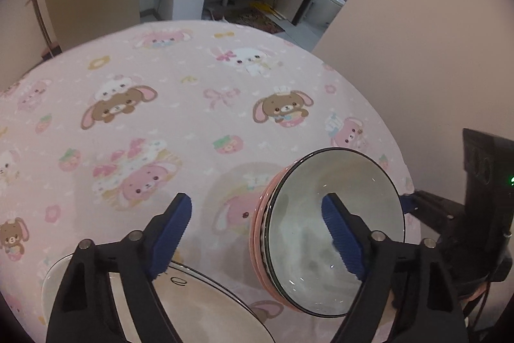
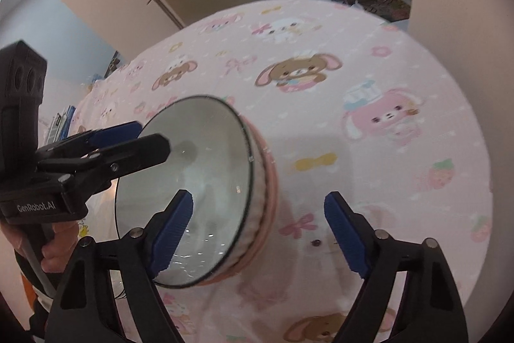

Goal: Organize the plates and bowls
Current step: 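Grip the rim of the bowl stack with both tools, then lift the bowl stack with both tools and carry it over the plates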

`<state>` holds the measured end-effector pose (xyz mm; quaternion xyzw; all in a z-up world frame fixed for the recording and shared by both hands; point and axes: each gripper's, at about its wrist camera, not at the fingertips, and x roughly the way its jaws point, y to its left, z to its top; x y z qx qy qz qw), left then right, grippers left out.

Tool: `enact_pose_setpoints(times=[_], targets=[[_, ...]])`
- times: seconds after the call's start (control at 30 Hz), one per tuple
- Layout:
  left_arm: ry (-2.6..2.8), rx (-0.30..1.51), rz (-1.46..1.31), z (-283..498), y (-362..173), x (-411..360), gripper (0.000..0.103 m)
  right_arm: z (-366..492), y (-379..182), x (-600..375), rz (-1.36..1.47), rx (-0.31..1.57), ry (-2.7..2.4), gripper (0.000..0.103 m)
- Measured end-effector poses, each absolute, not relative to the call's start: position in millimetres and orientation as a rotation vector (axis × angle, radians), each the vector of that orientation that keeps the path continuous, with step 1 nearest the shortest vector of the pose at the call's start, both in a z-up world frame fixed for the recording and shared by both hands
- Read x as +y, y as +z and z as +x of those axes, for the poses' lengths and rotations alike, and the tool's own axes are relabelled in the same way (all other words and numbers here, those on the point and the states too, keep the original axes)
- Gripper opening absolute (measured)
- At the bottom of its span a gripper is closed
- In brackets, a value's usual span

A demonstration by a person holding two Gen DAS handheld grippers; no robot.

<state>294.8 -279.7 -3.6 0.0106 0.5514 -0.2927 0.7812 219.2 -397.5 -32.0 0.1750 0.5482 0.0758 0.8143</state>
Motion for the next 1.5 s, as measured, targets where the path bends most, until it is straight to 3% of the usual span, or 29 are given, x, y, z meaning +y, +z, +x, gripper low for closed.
enact_pose_setpoints(times=[0.17,0.33,0.8,1.0,1.5], targets=[[-0.678,1.268,0.001,297,-17,-284,0.06,227,-43,-395,0.417,1.187,0.192,0.082],[-0.669,1.313,-0.02,301,-29,-286,0.054,232,-53,-397,0.451,1.19,0.173,0.067],[-0.709,1.412,-0.083,303,-40,-296,0.048,235,-66,-393,0.548,1.18,0.278,0.063],[-0.684,1.4,-0.087,303,-38,-295,0.047,234,-68,-398,0.587,1.181,0.276,0.057],[-0.653,1.344,-0.025,288,-22,-301,0.046,223,-63,-398,0.624,1.186,0.218,0.057]])
